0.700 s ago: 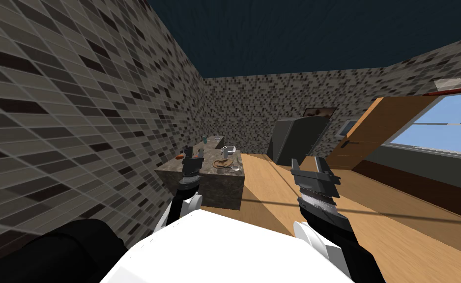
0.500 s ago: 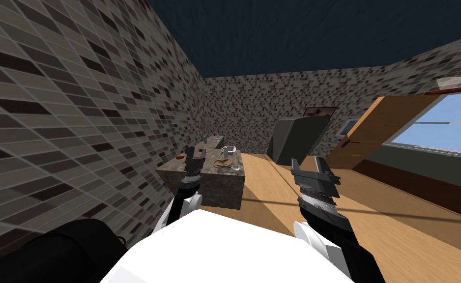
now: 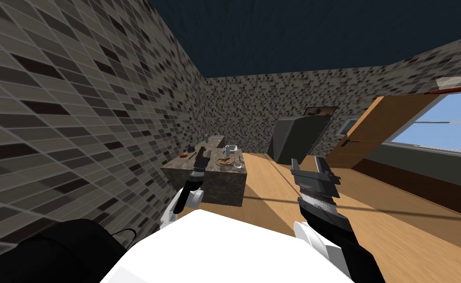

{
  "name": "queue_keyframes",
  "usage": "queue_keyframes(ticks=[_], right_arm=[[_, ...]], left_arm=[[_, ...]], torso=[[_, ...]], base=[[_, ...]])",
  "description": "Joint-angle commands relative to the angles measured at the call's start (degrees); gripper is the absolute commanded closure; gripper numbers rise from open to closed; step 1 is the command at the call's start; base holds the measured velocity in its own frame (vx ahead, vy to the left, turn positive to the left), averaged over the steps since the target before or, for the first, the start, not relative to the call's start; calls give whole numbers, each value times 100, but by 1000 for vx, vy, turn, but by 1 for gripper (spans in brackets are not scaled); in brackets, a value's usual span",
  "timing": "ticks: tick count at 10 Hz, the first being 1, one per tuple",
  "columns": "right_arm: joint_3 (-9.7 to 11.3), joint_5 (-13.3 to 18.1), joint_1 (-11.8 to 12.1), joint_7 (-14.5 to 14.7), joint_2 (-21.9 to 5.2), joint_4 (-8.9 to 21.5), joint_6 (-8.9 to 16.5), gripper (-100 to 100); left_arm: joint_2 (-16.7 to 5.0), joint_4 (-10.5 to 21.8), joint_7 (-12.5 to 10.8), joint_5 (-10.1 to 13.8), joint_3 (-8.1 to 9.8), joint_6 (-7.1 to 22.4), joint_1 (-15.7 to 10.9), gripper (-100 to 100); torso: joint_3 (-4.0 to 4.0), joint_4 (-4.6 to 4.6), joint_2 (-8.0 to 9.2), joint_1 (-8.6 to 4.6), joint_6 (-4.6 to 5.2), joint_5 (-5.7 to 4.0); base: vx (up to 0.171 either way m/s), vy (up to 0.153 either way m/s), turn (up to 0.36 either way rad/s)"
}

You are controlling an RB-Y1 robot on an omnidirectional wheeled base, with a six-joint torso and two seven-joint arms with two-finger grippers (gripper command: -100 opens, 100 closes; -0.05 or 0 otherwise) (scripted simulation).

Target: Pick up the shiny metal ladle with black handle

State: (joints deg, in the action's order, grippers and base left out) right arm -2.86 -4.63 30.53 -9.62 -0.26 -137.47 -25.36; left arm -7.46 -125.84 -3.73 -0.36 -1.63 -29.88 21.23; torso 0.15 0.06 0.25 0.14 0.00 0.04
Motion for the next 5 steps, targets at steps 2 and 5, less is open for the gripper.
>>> queue_keyframes(ticks=[2,5], right_arm=[[0,0,0,0,0,0,0,0],[0,0,0,0,0,0,0,0]], left_arm=[[-123,330,46,8,-20,161,-200,-100],[-306,852,109,40,-24,574,-640,-100]], torso=[[-3,-2,-5,-2,0,-1],[-2,-1,-1,4,0,1]], base=[[-43,25,8],[-68,39,10]])
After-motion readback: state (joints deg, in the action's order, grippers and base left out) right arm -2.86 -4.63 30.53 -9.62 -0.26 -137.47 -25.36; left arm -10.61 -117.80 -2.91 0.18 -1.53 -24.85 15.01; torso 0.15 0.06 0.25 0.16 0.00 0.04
